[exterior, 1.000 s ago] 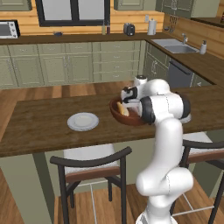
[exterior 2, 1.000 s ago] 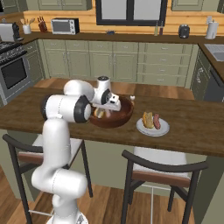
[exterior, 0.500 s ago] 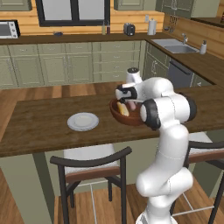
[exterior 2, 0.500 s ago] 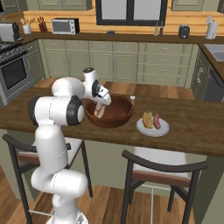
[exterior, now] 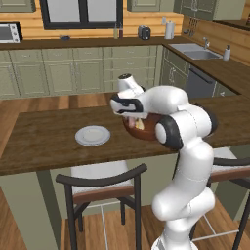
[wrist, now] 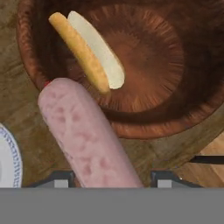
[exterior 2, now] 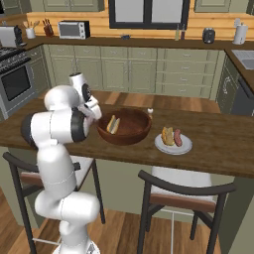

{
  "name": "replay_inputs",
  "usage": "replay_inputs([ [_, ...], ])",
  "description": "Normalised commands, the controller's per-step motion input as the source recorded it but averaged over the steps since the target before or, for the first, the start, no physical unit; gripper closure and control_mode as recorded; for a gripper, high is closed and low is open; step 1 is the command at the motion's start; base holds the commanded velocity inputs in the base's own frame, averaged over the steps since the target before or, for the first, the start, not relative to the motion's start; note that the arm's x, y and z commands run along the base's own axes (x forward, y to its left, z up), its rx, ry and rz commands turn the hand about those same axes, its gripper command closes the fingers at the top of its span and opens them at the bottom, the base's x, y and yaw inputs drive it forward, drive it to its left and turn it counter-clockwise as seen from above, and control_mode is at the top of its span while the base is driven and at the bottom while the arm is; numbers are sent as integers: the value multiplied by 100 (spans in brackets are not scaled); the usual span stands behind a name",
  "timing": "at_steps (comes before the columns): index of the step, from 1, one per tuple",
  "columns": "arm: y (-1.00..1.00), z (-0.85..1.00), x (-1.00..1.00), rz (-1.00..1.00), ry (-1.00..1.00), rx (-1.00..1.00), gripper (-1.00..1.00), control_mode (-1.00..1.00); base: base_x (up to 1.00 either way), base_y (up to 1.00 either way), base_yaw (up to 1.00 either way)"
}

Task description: Place one bun and one sausage from the bowl on each plate.

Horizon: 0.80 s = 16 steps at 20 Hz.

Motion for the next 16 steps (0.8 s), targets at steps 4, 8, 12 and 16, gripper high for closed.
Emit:
replay_inputs([
  [4, 100, 0, -6, 13, 25, 0, 100, -100, 0, 0, 0],
  [8, 78, -13, 31, 6, 18, 0, 100, -100, 0, 0, 0],
  [12, 28, -49, 40, 0, 4, 2, 100, -100, 0, 0, 0],
  [16, 21, -58, 29, 0, 0, 0, 100, -100, 0, 0, 0],
])
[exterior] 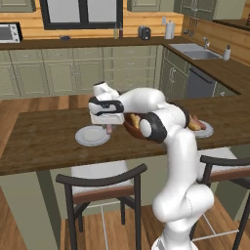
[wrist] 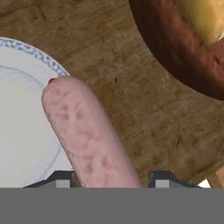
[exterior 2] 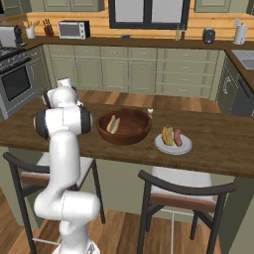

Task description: Place one bun and one sausage from the bowl on each plate.

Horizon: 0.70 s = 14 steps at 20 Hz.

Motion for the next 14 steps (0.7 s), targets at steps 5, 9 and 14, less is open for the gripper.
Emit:
replay_inputs([
  [5, 23, -36, 24, 0, 2, 2, 100, -100, 0, 0, 0],
  [9, 24, -23, 23, 0, 4, 1, 100, -100, 0, 0, 0],
  [14, 24, -19, 38, 0, 0, 0, 100, -100, 0, 0, 0],
])
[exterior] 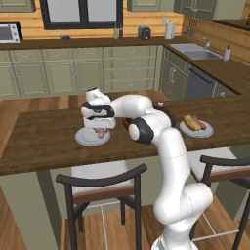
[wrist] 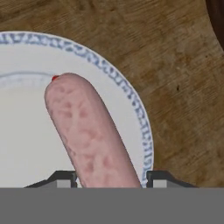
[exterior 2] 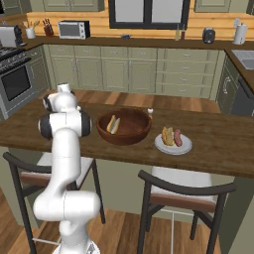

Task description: Place one bun and one sausage from the bowl on each plate.

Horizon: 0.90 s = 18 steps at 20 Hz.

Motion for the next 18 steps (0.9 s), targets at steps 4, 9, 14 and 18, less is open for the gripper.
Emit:
replay_inputs([
  [4, 0, -14, 27, 0, 0, 0, 100, -100, 0, 0, 0],
  [9, 0, -13, 0, 0, 0, 0, -100, -100, 0, 0, 0],
  [14, 0, 0, 0, 0, 0, 0, -100, -100, 0, 0, 0],
  [18, 0, 0, 0, 0, 0, 0, -100, -100, 0, 0, 0],
])
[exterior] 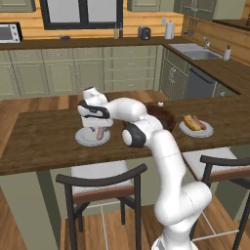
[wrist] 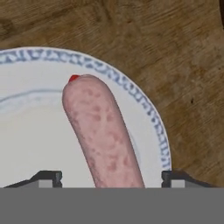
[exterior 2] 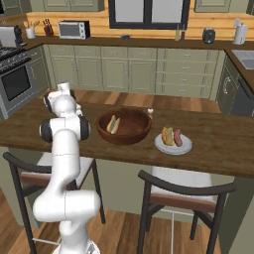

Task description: Place one bun and one sausage from the bowl on each plate.

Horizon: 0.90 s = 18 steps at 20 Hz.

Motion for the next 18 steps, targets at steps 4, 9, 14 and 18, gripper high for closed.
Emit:
replay_inputs([
  [4, -7, 4, -23, 0, -1, 0, -100, -100, 0, 0, 0],
  [9, -40, 55, -75, 0, -5, 0, -100, -100, 0, 0, 0],
  [14, -61, 68, -88, 0, 0, 3, -100, -100, 0, 0, 0],
  [18, -92, 40, -79, 0, 0, 10, -100, -100, 0, 0, 0],
])
